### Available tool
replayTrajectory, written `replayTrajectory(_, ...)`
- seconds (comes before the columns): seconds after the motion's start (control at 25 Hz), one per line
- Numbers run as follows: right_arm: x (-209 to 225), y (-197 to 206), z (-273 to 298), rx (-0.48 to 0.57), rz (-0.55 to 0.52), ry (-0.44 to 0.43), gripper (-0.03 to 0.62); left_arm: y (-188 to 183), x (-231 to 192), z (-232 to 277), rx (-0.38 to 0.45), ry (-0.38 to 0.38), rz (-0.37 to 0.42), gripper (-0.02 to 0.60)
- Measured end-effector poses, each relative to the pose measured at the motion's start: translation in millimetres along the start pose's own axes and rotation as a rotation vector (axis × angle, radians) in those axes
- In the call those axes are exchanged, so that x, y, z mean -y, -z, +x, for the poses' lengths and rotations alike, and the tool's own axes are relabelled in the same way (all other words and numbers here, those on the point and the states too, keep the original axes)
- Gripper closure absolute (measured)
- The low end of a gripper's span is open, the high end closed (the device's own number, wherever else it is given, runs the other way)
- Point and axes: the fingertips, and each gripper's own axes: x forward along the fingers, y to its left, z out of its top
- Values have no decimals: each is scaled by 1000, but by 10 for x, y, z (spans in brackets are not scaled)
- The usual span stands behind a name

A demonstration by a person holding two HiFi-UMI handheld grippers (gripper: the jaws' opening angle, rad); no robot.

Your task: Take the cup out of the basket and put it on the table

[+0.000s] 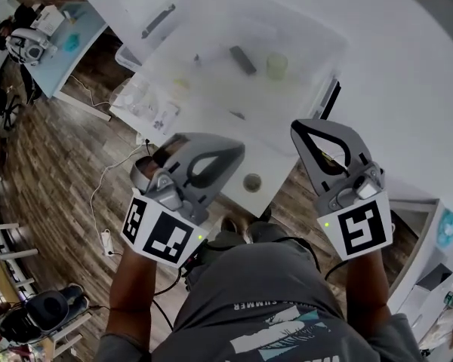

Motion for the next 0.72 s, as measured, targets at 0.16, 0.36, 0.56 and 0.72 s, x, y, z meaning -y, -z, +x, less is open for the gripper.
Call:
replayTrajectory(0.16, 104, 141, 117, 12, 8, -34, 582, 59, -16, 125, -30, -21, -22, 572)
replayTrajectory(0.36, 183, 238, 229, 14, 9, -61, 582, 101, -43, 208, -46, -26, -40, 572)
replayTrajectory(0.56, 245, 303, 424, -2, 10, -60, 582, 181, -189, 245, -28, -27, -38, 572)
replayTrajectory(0.72, 382, 364, 572, -18, 9, -47, 582, 246, -329, 336, -9, -18, -32, 572)
